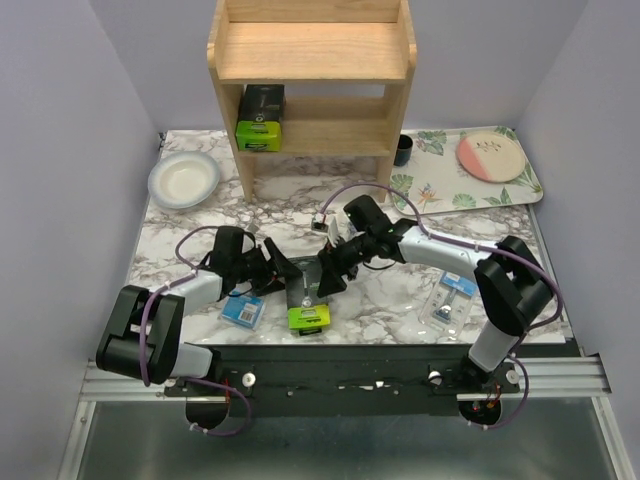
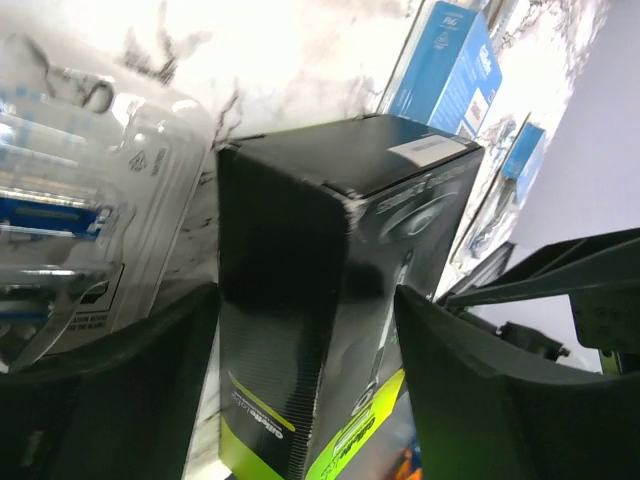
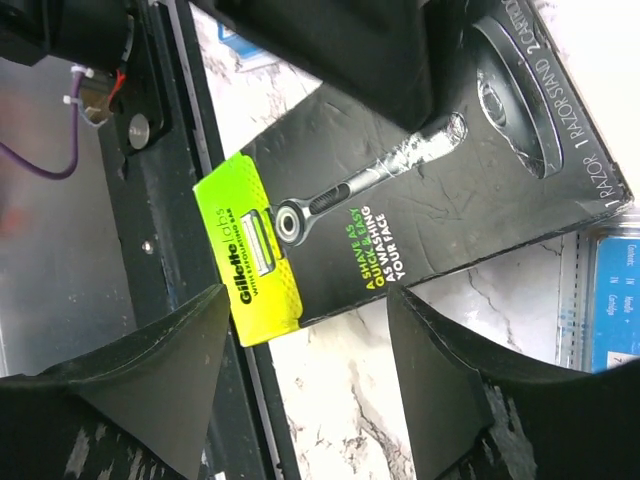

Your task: Place and organize the shaving razors onto the shelf

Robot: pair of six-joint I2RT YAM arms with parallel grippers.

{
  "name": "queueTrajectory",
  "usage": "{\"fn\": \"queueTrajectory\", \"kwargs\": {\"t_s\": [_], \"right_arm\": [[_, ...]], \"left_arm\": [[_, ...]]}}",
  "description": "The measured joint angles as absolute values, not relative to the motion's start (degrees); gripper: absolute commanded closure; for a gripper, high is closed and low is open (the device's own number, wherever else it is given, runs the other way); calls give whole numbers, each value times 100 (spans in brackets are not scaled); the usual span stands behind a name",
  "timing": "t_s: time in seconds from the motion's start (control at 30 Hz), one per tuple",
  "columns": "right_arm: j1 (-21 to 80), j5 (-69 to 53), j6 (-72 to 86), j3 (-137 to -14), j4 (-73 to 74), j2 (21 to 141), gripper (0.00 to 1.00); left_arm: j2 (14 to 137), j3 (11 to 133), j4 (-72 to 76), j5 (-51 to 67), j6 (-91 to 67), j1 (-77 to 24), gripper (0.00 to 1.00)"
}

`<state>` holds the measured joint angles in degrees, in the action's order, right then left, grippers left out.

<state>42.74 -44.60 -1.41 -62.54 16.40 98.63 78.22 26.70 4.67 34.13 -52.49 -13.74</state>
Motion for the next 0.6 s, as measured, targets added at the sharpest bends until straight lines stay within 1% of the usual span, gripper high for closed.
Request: {"fn": "queueTrajectory", "kwargs": {"t_s": [0.03,0.07,0.1,0.13,0.2,0.23,0.37,0.47,0.6], "right_arm": [[4274,-4456,-126,-6252,1636,9826,26],[4274,-4451,-104,-6243,1627,9797,25],[4274,-4445,-40,-6217,1597,9767,23],[4272,-4431,86,-6141,1522,9730,22],[4254,-4414,298,-5972,1424,9673,20],[4224,-4397,410,-5878,1385,9651,19],[4097,-4357,996,-5433,1125,9609,16],[3944,-4351,1566,-5078,816,9609,15],[3806,-4338,2279,-4888,357,9712,14]], "left_arm": [[7789,2567,530,3413,-5262,-1387,34],[7782,2460,639,3415,-5288,-1393,38],[7782,2425,692,3424,-5293,-1398,40],[7782,2403,762,3424,-5284,-1396,44],[7791,2351,910,3428,-5277,-1396,47],[7793,2335,954,3428,-5271,-1391,50],[7778,2252,1020,3492,-5256,-1234,49],[7666,2121,1026,3538,-5214,-1009,43],[7561,1964,1111,3562,-5122,-858,41]]}}
